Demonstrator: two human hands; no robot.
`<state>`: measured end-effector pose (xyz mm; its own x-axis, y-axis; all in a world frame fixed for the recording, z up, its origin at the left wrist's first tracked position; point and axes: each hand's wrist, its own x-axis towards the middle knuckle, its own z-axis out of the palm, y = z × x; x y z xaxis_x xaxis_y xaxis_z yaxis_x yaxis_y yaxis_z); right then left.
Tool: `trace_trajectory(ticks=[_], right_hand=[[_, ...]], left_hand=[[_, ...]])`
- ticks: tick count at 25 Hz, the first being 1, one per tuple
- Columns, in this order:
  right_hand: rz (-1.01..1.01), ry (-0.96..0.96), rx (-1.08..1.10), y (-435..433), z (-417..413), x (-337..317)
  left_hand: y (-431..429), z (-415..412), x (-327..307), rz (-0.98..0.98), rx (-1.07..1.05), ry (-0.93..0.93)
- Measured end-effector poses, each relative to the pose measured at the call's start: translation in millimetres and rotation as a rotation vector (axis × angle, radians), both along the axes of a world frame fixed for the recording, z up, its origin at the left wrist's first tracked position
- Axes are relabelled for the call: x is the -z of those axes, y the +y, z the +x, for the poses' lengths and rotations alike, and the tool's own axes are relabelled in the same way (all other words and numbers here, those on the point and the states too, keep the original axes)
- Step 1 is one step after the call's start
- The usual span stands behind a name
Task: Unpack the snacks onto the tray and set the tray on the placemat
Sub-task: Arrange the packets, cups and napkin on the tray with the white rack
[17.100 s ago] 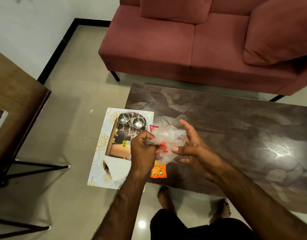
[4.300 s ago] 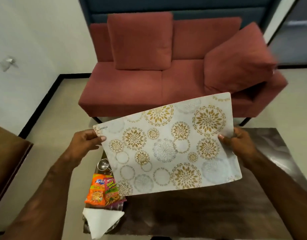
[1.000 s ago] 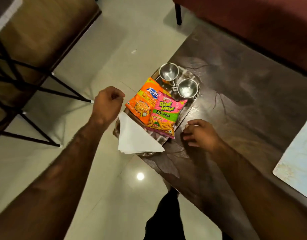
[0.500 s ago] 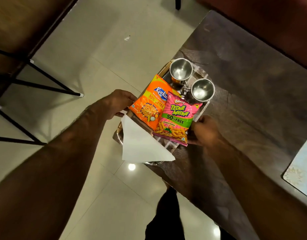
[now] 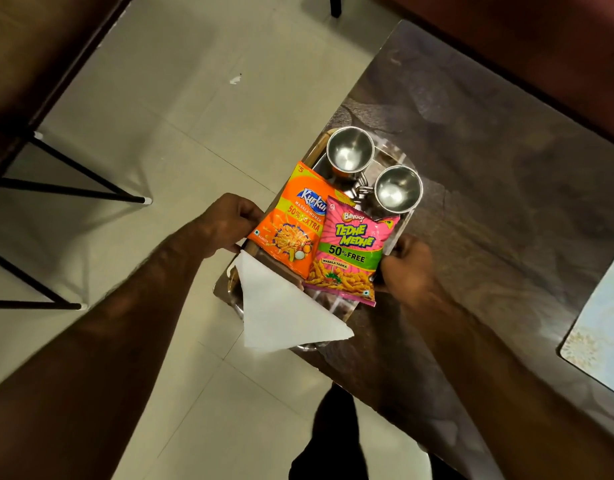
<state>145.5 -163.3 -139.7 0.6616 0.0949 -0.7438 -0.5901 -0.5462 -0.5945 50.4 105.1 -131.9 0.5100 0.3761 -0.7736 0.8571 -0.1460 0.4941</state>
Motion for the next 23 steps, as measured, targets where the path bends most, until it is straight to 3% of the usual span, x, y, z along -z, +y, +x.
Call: trace_trajectory(ticks=[5,17,23], right_hand=[[-0.003,-0.005,0.032,-25,-2,-2],[-0.282,-0.048,-0.025,-152,-4,-2],[-0.264,-0.021,-0.038,-168,-5,7]], left_hand=[[-13,2,3,0.089,0.037,0.036],[-16,3,1,0.363,0.145,0.034],[-19,4,2,0.423,0.119,0.053]])
